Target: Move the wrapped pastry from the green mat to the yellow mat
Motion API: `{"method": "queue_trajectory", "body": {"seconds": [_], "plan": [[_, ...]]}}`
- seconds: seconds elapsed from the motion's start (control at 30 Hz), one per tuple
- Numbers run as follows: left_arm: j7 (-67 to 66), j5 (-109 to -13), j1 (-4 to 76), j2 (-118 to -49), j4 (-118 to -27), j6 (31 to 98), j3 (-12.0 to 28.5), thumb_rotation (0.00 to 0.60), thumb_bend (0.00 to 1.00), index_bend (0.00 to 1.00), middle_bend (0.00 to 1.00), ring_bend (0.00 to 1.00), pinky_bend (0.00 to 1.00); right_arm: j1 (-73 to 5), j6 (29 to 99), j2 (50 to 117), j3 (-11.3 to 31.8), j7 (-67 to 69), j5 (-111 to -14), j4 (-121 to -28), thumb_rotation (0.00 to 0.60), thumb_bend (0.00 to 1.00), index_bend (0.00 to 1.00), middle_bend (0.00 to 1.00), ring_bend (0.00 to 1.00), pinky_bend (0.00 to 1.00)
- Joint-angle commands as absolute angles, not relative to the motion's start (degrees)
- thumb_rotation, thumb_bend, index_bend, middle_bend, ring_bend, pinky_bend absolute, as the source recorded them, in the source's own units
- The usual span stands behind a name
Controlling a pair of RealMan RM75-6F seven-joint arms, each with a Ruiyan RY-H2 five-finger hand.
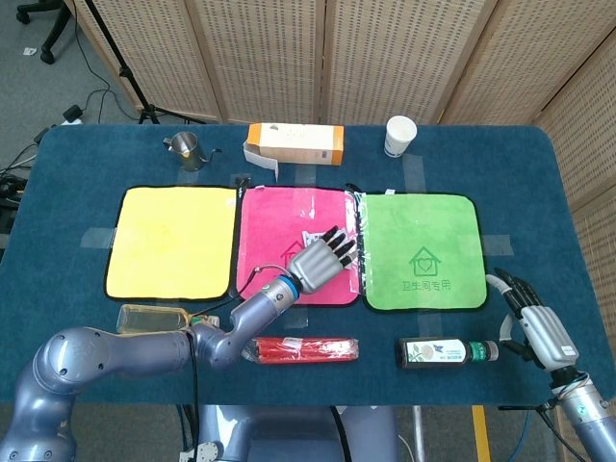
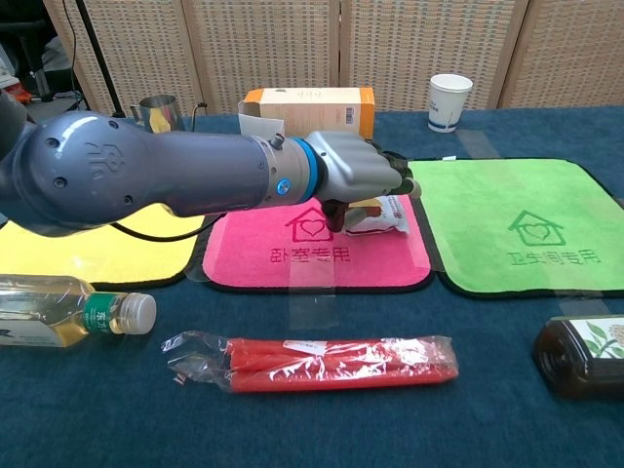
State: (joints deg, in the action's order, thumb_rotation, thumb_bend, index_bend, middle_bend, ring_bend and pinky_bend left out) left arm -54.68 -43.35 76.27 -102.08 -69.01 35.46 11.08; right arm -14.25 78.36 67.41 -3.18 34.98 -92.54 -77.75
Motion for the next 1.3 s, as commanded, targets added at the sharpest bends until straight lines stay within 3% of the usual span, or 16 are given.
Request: {"method": "queue_trajectory", "body": {"seconds": [0.03, 0.43, 1.3], "plan": [[-53.2, -42.2, 77.6, -103.2, -66.8, 34.8, 10.2, 0.6, 0.66, 0.0, 0.0, 0.0, 0.0, -14.3, 78.2, 67.4, -3.1, 34.9, -92.5, -77.7, 0.6, 0.93, 0.08, 0.0, 0.0, 0.0], [-50.8, -39.9, 80.3, -106.0, -60.8, 33.1, 6.8, 0.6, 0.66, 0.0, 0.0, 0.0, 0.0, -14.4, 77.1, 67.7, -2.7, 34.7, -92.2, -77.3, 0.6, 0.93, 0.08, 0.0, 0.0, 0.0], [-47.8, -40.1, 76.3, -98.0, -69.7, 37.9, -1.2, 0.6, 0.67, 0.0, 0.0, 0.0, 0.0, -14.6, 75.7, 68.3, -2.8, 32.7, -92.7, -78.0, 0.6, 0.93, 0.08, 0.0, 0.0, 0.0]]}}
